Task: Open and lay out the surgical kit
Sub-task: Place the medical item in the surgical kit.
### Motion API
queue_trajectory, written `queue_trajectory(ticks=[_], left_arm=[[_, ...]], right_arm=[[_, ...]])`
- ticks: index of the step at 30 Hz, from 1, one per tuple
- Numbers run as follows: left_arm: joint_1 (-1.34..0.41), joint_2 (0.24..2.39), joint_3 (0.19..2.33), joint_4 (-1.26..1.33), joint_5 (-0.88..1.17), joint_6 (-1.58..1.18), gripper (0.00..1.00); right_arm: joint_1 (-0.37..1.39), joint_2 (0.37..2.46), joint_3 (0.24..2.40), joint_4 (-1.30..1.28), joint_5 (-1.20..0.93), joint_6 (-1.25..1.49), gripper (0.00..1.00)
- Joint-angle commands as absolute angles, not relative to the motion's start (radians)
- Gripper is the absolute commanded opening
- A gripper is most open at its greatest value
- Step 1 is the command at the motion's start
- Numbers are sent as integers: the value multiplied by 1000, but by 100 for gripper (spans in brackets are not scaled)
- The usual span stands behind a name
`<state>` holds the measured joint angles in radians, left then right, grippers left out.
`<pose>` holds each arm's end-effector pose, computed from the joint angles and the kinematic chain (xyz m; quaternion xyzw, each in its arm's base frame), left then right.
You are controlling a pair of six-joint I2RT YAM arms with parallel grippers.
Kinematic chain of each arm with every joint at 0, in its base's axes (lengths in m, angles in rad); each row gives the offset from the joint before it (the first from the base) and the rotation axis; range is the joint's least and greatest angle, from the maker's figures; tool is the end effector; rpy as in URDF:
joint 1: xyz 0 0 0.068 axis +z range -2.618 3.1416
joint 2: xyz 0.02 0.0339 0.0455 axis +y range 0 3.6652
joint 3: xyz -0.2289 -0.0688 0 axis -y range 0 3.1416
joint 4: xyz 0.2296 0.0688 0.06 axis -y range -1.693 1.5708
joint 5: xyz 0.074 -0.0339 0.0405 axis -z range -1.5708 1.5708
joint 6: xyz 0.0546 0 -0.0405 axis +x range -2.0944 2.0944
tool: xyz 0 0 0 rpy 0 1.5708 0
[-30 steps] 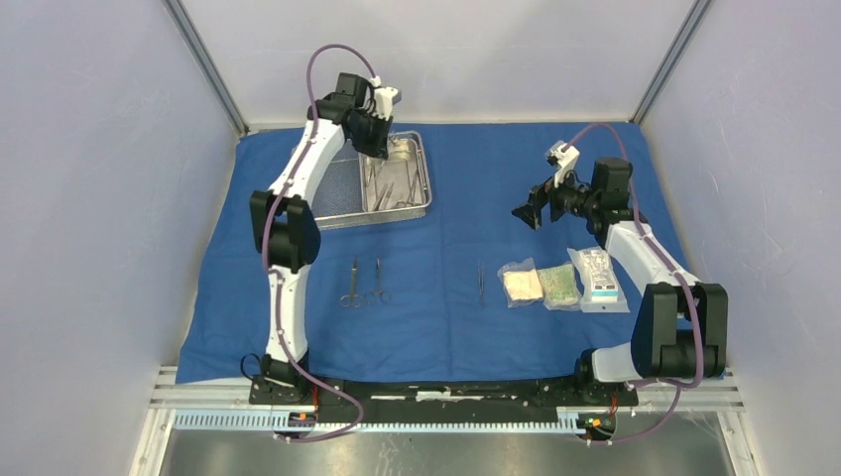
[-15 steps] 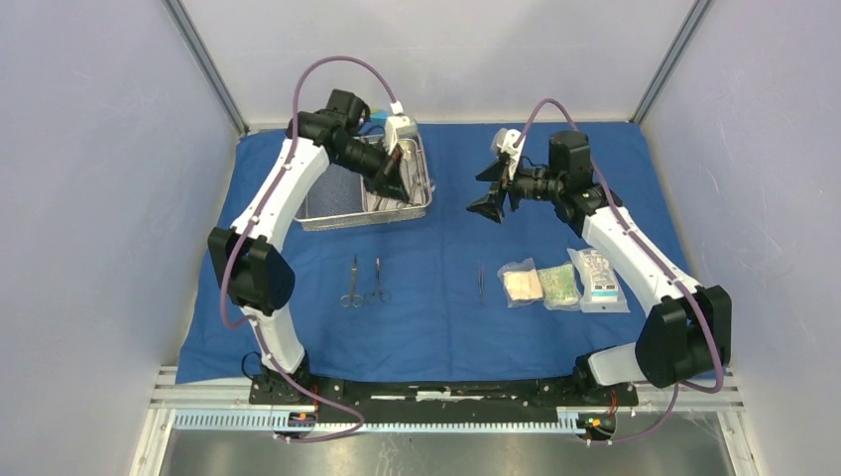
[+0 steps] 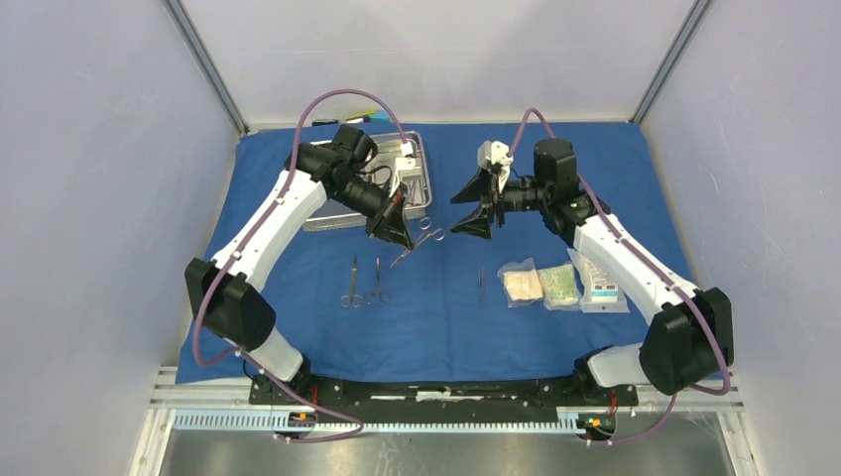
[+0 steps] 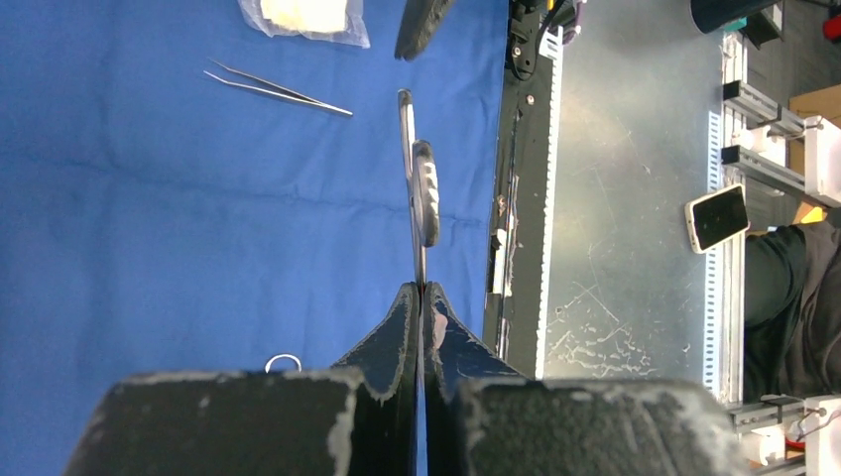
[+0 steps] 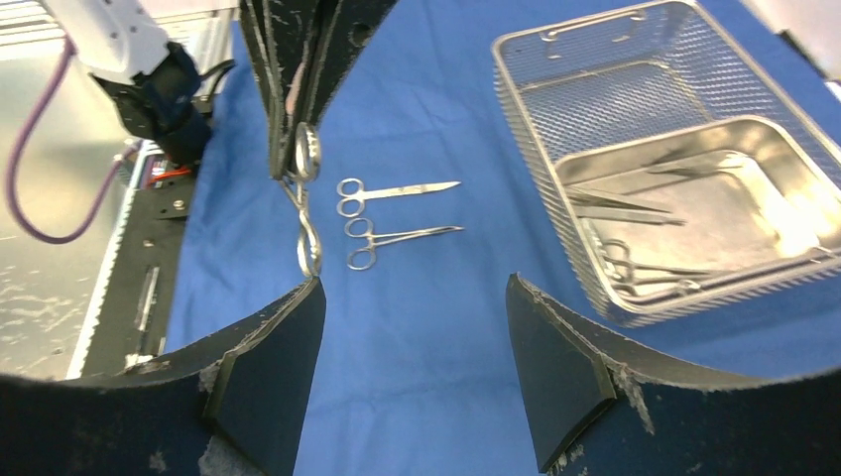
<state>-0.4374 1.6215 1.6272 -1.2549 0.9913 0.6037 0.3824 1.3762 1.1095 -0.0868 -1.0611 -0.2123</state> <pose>0.2467 -0.1658 0.3048 0.4979 0.7154 -0.4561 0.1793 0.2675 0.1589 0.3006 -0.4839 0.5918 0.4555 0.4561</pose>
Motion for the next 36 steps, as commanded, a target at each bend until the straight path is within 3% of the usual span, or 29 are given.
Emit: queue_trajectory(ticks=[1, 12, 20, 36], left_arm=[[-460, 1562, 1582, -1172, 1003, 625, 2], [-479, 1547, 1530, -1113, 975, 634, 2], [-490, 1543, 1528, -1113, 969, 651, 2], [-491, 1569, 1546, -1113, 963, 673, 2]], right_arm=[[426, 1349, 1076, -8, -1136, -136, 74], [469, 1353, 1036, 39, -1162, -122, 60], [477, 1367, 1007, 60, -1160, -120, 58], [489, 1391, 973, 69, -1169, -128, 42]])
